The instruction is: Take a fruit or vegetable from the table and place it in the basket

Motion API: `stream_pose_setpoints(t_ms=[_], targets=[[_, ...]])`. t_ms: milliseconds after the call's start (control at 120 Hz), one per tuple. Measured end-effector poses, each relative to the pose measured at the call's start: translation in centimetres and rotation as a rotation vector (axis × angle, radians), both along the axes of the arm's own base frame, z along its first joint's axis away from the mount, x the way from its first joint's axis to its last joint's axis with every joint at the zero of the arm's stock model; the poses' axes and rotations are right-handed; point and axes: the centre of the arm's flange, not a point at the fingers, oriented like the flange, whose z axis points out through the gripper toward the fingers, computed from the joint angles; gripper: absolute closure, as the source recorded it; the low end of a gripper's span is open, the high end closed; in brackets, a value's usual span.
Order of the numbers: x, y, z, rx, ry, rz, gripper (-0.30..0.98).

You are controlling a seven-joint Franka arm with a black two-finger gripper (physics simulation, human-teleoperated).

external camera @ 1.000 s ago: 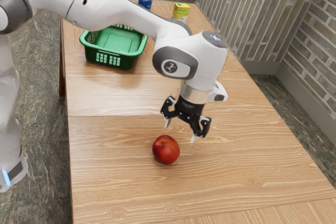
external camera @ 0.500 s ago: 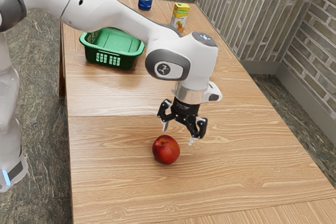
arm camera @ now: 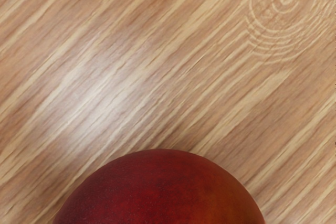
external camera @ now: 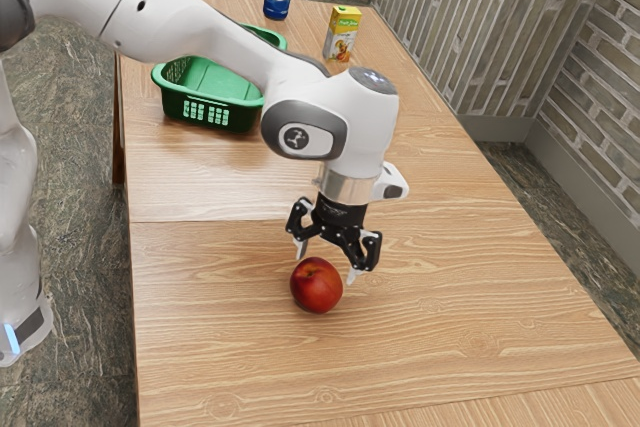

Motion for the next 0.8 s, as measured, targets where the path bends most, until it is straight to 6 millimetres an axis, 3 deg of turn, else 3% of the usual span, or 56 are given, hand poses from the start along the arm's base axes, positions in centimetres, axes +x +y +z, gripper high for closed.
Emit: stream_pose_setpoints(t_ms=[292, 800], targets=[[-0.5, -0.1, 0.1, -0.004, -0.006, 0.007, 0.0], [-0.9, -0.1, -2.6, -0.031, 0.02, 0.035, 0.0]])
